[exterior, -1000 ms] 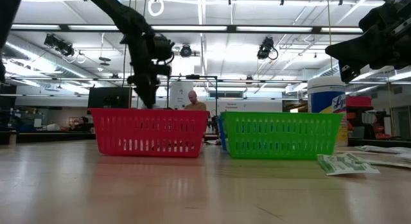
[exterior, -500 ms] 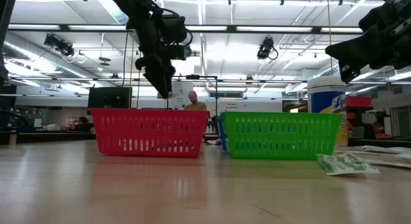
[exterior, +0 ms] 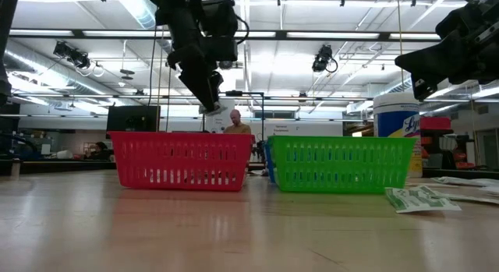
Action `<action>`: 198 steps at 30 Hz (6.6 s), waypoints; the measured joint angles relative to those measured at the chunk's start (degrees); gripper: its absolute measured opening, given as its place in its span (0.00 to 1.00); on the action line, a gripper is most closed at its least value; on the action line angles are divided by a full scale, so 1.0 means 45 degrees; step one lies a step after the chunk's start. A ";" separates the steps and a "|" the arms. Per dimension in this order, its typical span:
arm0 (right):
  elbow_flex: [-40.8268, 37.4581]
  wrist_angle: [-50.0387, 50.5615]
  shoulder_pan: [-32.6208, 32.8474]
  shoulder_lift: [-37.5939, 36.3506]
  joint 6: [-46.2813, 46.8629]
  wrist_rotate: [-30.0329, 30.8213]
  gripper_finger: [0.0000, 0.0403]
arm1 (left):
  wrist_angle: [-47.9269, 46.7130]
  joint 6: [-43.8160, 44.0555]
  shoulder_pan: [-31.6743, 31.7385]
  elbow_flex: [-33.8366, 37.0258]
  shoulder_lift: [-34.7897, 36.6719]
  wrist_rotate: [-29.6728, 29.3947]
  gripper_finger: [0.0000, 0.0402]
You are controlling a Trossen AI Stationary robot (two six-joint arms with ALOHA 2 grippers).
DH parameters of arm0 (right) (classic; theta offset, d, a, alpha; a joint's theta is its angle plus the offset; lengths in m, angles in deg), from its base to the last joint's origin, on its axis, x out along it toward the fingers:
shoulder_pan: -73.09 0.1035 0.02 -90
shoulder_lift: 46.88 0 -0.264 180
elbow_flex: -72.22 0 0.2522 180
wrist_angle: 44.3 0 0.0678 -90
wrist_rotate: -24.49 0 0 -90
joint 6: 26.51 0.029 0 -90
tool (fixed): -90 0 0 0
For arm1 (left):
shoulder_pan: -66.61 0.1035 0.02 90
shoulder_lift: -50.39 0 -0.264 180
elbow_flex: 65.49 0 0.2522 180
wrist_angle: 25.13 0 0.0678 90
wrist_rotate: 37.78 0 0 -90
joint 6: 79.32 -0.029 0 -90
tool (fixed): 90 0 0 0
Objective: Pick & Place First Aid Supplies
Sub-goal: Put the gray towelette pack into the black bin, then put the blue alcohol pad into the blue bin
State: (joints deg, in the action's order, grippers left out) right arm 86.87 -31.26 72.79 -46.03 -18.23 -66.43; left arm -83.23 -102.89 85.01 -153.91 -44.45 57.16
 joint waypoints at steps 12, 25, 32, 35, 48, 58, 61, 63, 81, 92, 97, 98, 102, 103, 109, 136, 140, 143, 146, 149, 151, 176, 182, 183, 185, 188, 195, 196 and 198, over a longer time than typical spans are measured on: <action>0.0005 0.0003 0.0003 0.0000 0.0001 0.0003 0.04 | 0.0053 0.2296 -0.1241 0.0956 0.0005 -0.0002 0.56; 0.0002 0.0001 0.0004 0.0000 0.0003 0.0001 0.04 | 0.0176 0.2439 -0.1337 0.2298 0.0005 -0.0438 0.56; 0.0002 -0.0001 0.0001 0.0000 0.0003 -0.0001 0.04 | 0.0849 0.2962 -0.1337 0.2327 0.0005 -0.1501 0.57; 0.0003 -0.0001 0.0000 0.0000 0.0000 0.0000 0.04 | 0.0889 0.3092 -0.1337 0.2327 0.0005 -0.1504 0.62; 0.0004 -0.0001 0.0004 0.0000 0.0003 0.0002 0.04 | 0.1374 0.3279 -0.1353 0.2327 0.0005 -0.1604 0.92; 0.0000 -0.0002 0.0002 -0.0002 0.0001 -0.0002 0.04 | 0.1117 0.4289 -0.1445 0.1897 0.0000 -0.0599 0.89; 0.0001 0.0003 0.0002 0.0000 0.0003 0.0000 0.04 | 0.1124 0.4334 -0.1491 0.1750 0.0106 -0.0280 0.84; 0.0004 -0.0002 0.0001 0.0000 -0.0002 0.0001 0.04 | 0.1210 0.4331 -0.1555 0.1729 0.0320 -0.0264 0.79; 0.0005 -0.0002 0.0005 0.0000 0.0002 -0.0002 0.04 | 0.2422 0.3996 -0.1590 0.3427 0.3581 -0.0230 0.34; 0.0005 0.0003 0.0005 0.0000 0.0003 0.0003 0.04 | 0.3201 0.4348 -0.1702 0.5344 0.5548 -0.0481 0.24; 0.0000 0.0003 0.0002 -0.0005 0.0001 -0.0002 0.04 | 0.3264 0.4433 -0.1726 0.5666 0.5600 -0.0506 0.23; 0.0001 0.0003 0.0001 -0.0001 0.0001 -0.0001 0.04 | 0.3272 0.4428 -0.1722 0.5699 0.5604 -0.0510 0.23; 0.0000 -0.0002 0.0000 -0.0001 0.0002 -0.0002 0.04 | 0.3361 0.4423 -0.1687 0.5712 0.5600 -0.0865 0.23; 0.0005 -0.0002 0.0001 -0.0005 0.0002 -0.0002 0.04 | 0.3407 0.4423 -0.1687 0.5712 0.5600 -0.1013 0.23; 0.0004 -0.0002 0.0002 -0.0004 0.0000 -0.0002 0.04 | 0.3755 0.4423 -0.1687 0.5712 0.5600 -0.1440 0.23; 0.0000 -0.0006 0.0000 -0.0005 -0.0002 0.0003 0.04 | 0.3911 -0.0352 0.1812 0.4890 0.4064 -0.0685 0.78; 0.0002 -0.0002 0.0002 -0.0005 0.0002 0.0001 0.04 | 0.3818 -0.0390 0.2147 0.4896 0.3346 0.0079 0.82; 0.0000 -0.0004 0.0002 -0.0003 0.0002 -0.0002 0.04 | 0.3501 -0.0373 0.2340 0.4638 0.2784 0.0207 0.84; 0.0003 -0.0002 0.0000 -0.0003 0.0002 -0.0002 0.04 | 0.3095 0.0184 0.2640 0.3974 0.2209 0.0152 0.86; 0.0002 -0.0002 0.0005 -0.0002 0.0001 -0.0002 0.04 | 0.2761 0.1098 0.2986 0.3209 0.1661 0.0074 0.88; 0.0000 -0.0006 0.0005 -0.0005 0.0002 -0.0002 0.04 | 0.2739 0.1524 0.3242 0.2728 0.1344 0.0079 0.88; 0.0002 -0.0005 0.0002 -0.0003 0.0000 -0.0002 0.04 | -0.0140 0.3398 0.4199 -0.2332 -0.3528 -0.0060 0.88; 0.0005 -0.0004 0.0000 -0.0005 -0.0002 -0.0002 0.04 | -0.0155 0.3443 0.4007 -0.2341 -0.3891 -0.0708 0.88; 0.0001 -0.0004 0.0001 -0.0005 0.0000 -0.0001 0.04 | -0.0182 0.3506 0.4005 -0.2341 -0.3947 -0.0772 0.88; 0.0004 -0.0003 0.0002 -0.0005 0.0003 -0.0001 0.04 | -0.0187 0.3831 0.3979 -0.2341 -0.4118 -0.0851 0.88; 0.0000 -0.0007 0.0000 -0.0005 0.0003 0.0003 0.04 | -0.0329 0.4146 0.3942 -0.2341 -0.4402 -0.0839 0.89; 0.0005 -0.0002 0.0000 -0.0003 0.0001 -0.0001 0.04 | -0.0616 0.4438 0.3923 -0.2336 -0.4851 -0.0952 0.89; 0.0005 -0.0002 0.0000 -0.0005 0.0003 0.0012 0.04 | -0.0512 0.4438 0.3923 -0.2341 -0.4894 -0.1017 0.89; 0.0004 -0.0007 0.0000 -0.0005 -0.0002 -0.0003 0.04 | -0.0526 0.4435 0.3923 -0.2338 -0.4979 -0.1059 0.89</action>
State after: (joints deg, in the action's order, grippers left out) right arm 86.89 -31.29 72.79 -46.06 -18.23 -66.44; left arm -85.60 -82.93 102.66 -164.43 -66.86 52.40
